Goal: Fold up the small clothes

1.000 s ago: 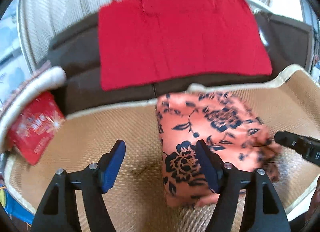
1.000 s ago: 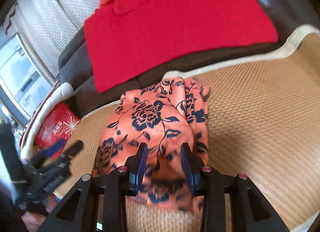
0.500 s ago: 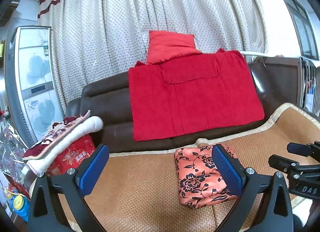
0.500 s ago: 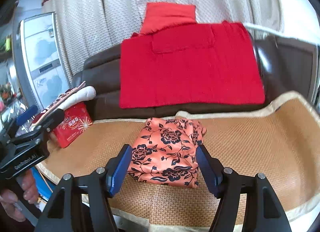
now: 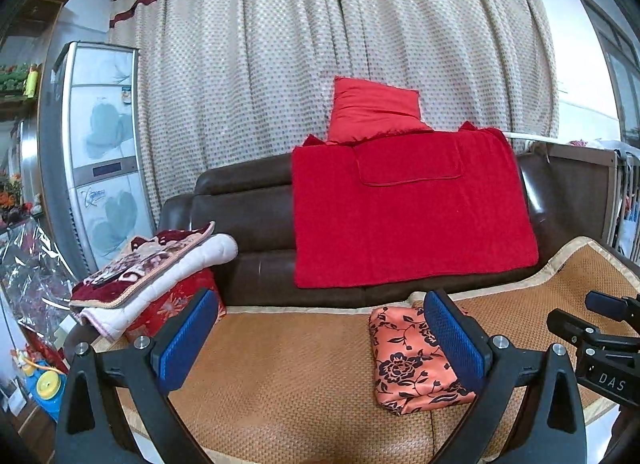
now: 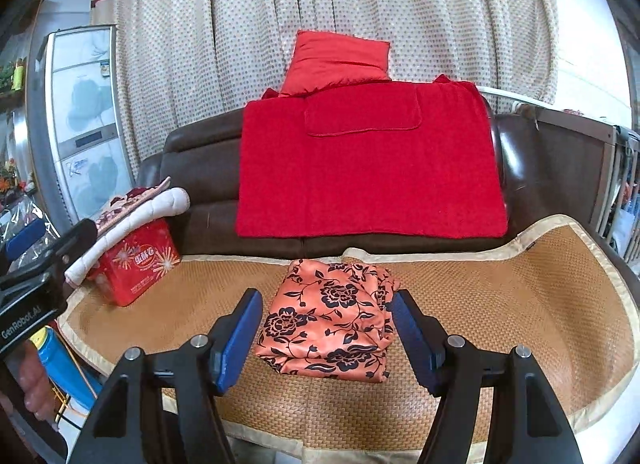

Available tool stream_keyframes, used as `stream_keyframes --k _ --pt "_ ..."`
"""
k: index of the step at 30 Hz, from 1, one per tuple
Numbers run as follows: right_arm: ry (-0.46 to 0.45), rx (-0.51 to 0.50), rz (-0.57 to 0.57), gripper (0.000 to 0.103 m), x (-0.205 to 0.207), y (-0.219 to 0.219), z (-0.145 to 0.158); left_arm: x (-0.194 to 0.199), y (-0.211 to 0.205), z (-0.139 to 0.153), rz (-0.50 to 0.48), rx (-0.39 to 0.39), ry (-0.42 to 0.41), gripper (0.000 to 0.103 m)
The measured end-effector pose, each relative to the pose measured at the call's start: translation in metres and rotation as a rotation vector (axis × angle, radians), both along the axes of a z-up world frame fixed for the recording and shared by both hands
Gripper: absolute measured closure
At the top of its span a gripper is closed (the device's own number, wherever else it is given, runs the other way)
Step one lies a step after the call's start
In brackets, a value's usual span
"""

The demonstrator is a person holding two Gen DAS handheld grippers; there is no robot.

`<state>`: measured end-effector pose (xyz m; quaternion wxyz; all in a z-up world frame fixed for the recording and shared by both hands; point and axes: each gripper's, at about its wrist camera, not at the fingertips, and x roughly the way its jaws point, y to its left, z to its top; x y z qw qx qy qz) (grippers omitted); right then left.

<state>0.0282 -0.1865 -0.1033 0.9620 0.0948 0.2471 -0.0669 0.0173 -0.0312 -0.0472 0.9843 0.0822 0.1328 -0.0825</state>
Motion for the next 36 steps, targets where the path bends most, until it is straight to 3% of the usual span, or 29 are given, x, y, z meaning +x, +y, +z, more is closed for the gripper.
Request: stream_keyframes --k 8,36 --pt "-0.002 0.015 0.004 0.033 -0.006 0.012 0.01 -0.003 0.02 0.005 0.046 -0.039 0.006 0.001" --pt "0.04 -0.011 0.095 0.032 0.01 0.051 0.001 0.008 0.04 -0.004 0.123 -0.027 0.019 0.001"
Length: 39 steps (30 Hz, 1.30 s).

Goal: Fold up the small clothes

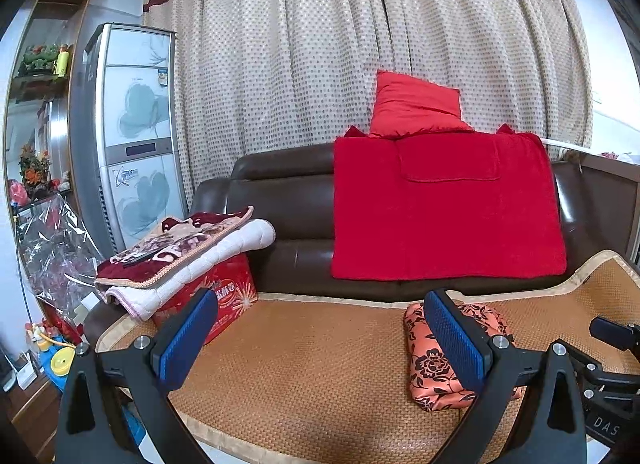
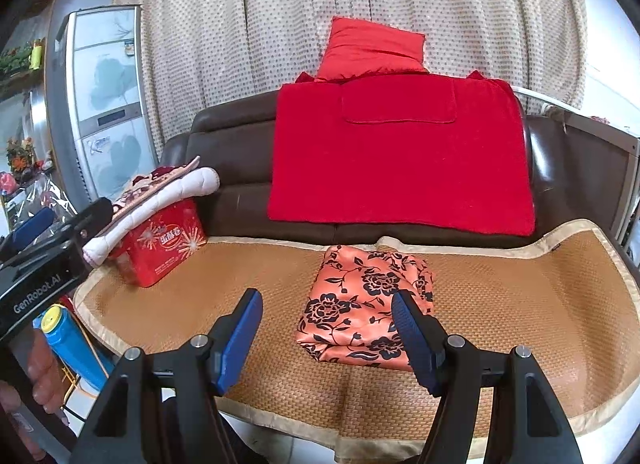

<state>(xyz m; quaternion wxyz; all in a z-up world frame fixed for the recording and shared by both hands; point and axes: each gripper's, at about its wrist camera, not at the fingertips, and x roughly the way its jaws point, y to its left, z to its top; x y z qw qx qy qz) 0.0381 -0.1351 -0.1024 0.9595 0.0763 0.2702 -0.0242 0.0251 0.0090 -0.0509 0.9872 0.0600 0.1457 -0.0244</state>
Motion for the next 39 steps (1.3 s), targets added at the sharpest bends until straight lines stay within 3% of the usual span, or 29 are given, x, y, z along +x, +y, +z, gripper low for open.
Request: stream_keyframes --k 39 --pt "0.044 -0.029 -0.023 0.033 0.047 -0.004 -0.011 0.049 -0.01 -0.019 0.01 0.006 0.068 0.001"
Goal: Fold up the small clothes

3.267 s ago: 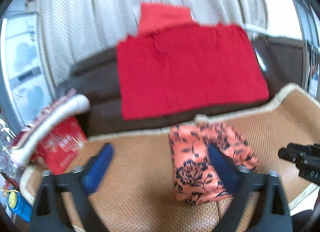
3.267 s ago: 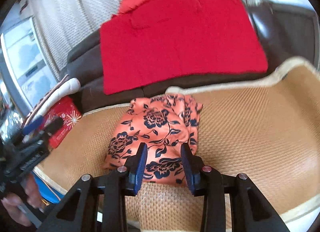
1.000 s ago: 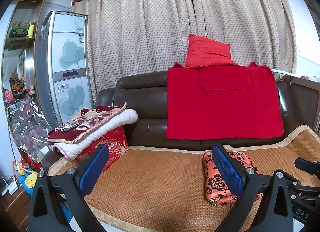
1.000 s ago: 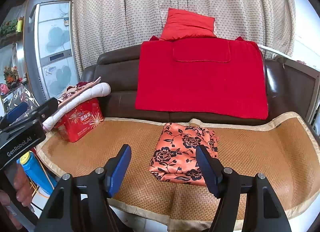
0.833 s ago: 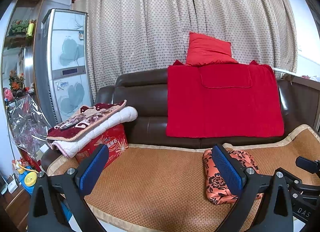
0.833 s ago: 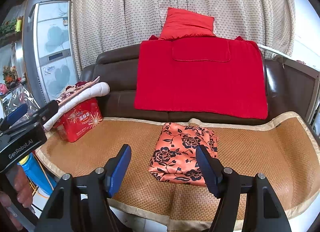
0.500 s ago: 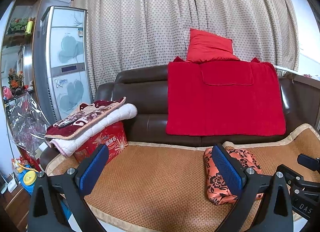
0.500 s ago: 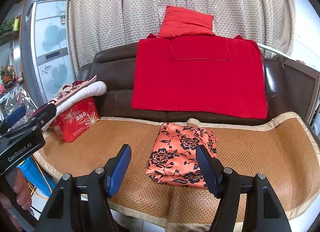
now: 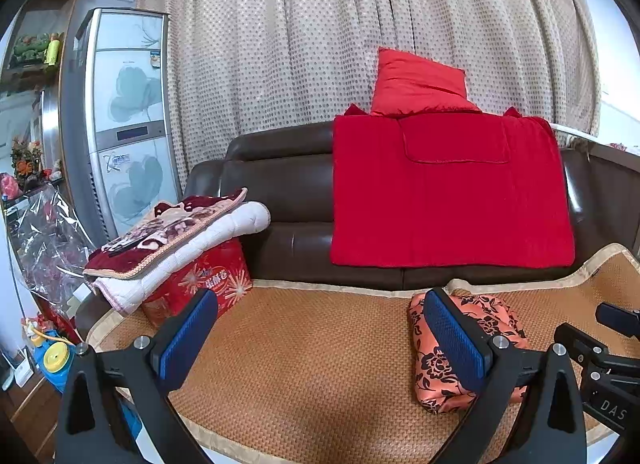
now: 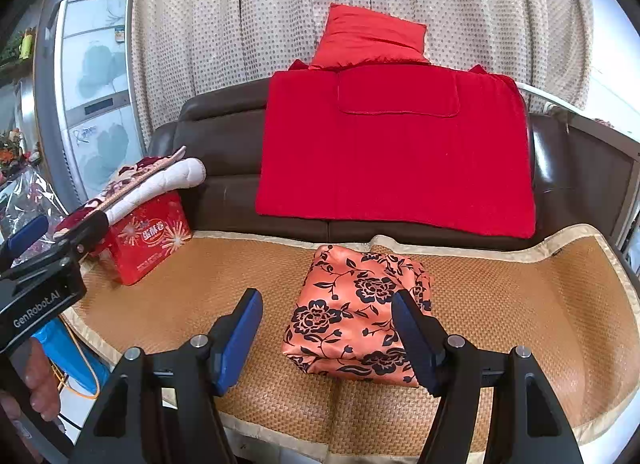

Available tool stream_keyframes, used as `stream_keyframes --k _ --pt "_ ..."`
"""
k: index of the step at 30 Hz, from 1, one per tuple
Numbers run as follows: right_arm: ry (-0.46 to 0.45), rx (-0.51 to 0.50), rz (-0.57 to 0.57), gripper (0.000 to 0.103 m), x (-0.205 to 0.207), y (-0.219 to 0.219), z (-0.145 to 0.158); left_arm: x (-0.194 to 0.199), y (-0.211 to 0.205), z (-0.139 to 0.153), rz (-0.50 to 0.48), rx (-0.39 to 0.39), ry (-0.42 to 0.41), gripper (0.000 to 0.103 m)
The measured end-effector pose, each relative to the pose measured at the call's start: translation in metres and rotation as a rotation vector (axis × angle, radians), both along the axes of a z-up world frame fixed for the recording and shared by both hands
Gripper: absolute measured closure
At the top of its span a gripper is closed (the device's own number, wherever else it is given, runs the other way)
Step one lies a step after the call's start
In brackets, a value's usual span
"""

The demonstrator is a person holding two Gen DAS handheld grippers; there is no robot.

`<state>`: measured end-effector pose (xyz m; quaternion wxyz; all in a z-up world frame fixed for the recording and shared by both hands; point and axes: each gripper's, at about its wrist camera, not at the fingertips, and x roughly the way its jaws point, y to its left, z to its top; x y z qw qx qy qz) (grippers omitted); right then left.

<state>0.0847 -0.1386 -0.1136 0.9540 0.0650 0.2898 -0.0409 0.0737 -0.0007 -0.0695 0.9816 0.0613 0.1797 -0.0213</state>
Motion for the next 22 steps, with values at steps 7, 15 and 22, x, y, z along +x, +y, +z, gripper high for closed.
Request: stream_keyframes --k 7,15,22 --pt "0.013 0.007 -0.015 0.033 0.014 -0.008 -0.003 0.015 -0.009 -0.004 -0.012 0.008 0.015 0.001" --pt "0.029 0.024 -0.028 0.033 0.037 -0.022 -0.012 0.039 -0.026 -0.014 -0.023 0.024 0.043 0.001" --pt "0.053 0.053 -0.048 0.033 0.069 -0.048 -0.034 0.074 -0.042 -0.035 -0.043 0.024 0.081 0.001"
